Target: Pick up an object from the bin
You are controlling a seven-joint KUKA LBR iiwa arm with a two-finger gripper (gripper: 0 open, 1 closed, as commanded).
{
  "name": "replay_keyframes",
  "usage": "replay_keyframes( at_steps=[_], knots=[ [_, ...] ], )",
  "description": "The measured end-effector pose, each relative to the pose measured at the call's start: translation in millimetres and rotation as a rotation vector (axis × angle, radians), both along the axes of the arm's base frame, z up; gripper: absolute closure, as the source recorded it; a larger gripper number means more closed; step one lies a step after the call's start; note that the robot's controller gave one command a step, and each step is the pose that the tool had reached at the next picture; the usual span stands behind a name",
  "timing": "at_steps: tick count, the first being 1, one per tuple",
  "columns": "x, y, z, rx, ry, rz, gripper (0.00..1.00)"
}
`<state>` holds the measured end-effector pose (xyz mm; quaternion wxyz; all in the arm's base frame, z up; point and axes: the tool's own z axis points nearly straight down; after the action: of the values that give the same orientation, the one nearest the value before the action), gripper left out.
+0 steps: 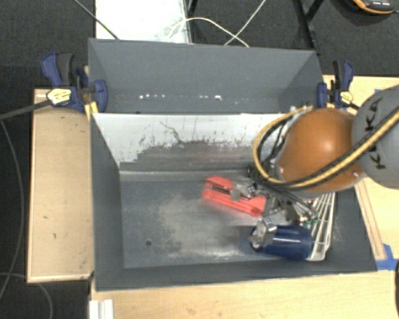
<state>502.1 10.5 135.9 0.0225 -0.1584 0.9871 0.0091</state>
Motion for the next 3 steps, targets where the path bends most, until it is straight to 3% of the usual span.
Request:
replay_keyframes(
  at_steps=[1, 2, 3],
  knots=[
    [82.0, -38.9, -56.7, 0.011, 0.004, -0.140, 0.00],
    [2.7, -35.4, -58.3, -0.006, -0.042, 0.182, 0.00],
    [72.7, -40.2, -57.9, -0.010, -0.003, 0.260, 1.00]
  ],
)
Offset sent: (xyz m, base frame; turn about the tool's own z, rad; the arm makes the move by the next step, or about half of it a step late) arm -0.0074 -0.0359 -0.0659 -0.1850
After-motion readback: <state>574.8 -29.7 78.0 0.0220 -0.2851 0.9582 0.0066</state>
